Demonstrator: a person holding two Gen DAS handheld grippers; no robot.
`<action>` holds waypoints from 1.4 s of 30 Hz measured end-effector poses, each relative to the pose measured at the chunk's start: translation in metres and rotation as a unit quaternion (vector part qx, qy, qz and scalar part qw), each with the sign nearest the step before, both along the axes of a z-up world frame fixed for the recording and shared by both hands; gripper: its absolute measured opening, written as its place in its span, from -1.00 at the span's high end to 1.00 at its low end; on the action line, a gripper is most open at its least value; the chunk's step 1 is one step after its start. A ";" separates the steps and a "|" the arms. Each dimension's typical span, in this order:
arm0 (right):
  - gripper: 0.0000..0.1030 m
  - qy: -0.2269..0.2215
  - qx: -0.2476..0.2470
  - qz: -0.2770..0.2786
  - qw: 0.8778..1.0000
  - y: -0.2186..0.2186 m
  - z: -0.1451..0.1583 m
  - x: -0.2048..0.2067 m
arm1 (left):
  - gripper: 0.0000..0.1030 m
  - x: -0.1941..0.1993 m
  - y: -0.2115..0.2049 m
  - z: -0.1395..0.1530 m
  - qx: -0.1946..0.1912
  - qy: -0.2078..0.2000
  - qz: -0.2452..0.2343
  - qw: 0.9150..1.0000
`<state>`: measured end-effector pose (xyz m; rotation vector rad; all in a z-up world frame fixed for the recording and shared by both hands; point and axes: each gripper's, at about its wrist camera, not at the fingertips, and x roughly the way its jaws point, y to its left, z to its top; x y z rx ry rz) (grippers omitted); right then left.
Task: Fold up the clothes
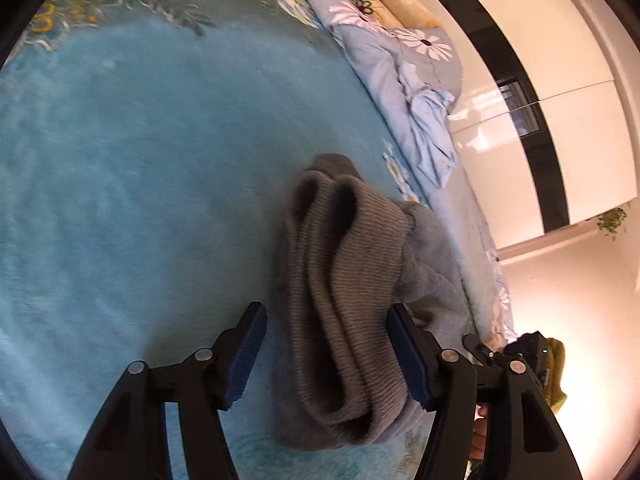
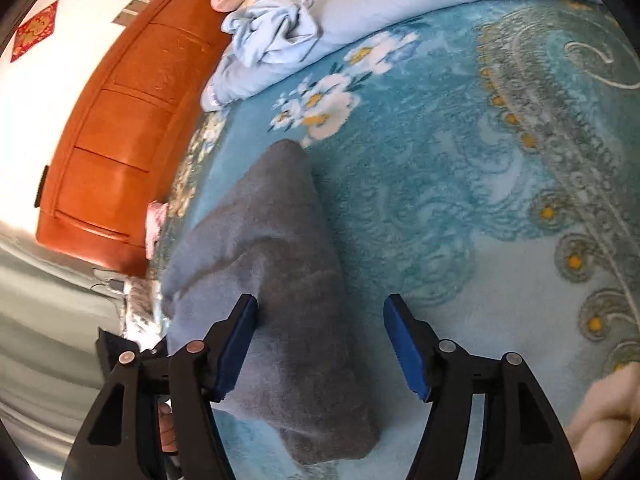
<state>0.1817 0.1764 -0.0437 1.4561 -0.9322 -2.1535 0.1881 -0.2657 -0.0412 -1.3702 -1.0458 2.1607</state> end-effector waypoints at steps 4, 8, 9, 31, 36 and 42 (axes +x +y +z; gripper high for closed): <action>-0.30 0.000 -0.024 0.028 0.999 -0.013 -0.007 -0.005 | -0.51 0.000 0.003 -0.001 0.011 0.012 -0.012 1.000; -0.30 0.007 -0.029 0.036 0.999 -0.021 -0.008 -0.008 | -0.56 0.004 0.007 0.000 0.000 0.029 -0.023 0.999; -0.30 0.007 -0.028 0.040 0.999 -0.023 -0.008 -0.009 | -0.59 0.004 0.009 0.000 -0.002 0.034 -0.026 0.999; 0.09 0.016 -0.052 0.036 0.998 -0.033 -0.004 -0.021 | 0.00 0.014 0.014 0.005 -0.028 0.027 -0.001 0.999; 0.28 0.027 -0.061 0.036 0.997 -0.031 0.011 -0.008 | 0.16 0.024 0.019 0.019 -0.044 0.037 0.003 0.998; 0.33 0.044 -0.048 0.052 0.997 -0.027 0.032 0.016 | 0.18 0.041 0.032 0.036 -0.051 0.052 -0.011 0.997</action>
